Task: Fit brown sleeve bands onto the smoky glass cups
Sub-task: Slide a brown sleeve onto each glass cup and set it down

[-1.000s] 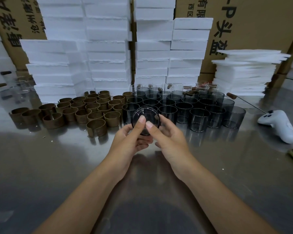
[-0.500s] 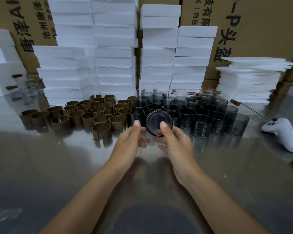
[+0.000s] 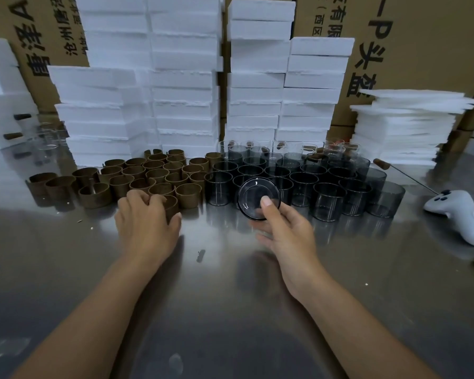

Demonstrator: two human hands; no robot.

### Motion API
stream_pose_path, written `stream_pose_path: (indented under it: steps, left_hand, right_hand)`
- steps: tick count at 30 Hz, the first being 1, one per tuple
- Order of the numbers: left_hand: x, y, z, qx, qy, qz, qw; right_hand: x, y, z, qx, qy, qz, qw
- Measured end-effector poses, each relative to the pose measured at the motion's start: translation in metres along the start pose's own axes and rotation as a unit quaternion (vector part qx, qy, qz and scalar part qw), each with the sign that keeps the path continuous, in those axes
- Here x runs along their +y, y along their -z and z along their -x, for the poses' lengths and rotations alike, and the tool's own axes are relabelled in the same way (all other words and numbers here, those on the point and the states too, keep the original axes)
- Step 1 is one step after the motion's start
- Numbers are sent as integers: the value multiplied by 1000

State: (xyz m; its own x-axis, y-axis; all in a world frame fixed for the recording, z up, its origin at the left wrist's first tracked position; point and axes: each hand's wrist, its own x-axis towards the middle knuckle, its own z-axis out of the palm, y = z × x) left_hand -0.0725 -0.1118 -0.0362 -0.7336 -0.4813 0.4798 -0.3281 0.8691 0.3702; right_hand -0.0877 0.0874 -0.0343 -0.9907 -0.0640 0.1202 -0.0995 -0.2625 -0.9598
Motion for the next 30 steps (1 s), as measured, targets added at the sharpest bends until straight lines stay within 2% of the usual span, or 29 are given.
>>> stream_pose_path:
  steps: [5,8,11,15,17,20,25,30]
  left_hand:
    - [-2,-1,1,-7,-30,32,999]
    - [7,0,4,23,-73,178,981]
    - [25,9,9,9,-132,327,936]
    - [42,19,18,-58,-144,492,857]
    - [47,24,22,-67,-156,543,823]
    - [55,29,30,-74,-170,575,797]
    - [60,33,38,-43,-191,567,800]
    - [61,32,42,-38,-195,501,843]
  right_hand:
    - [-1,0,1,-5,-14,13,1000]
    - [-3,-1,2,6,-19,14,1000]
    - [-4,-2,3,14,-15,25,999]
    - [-5,-4,4,5,1,26,1000]
    - [-6,-6,5,-3,10,23,1000]
    - [-9,-9,7,-7,24,13,1000]
    - [-13,-14,12,-12,-9,-6,1000]
    - [-17,-16,14,-35,-51,-57,996]
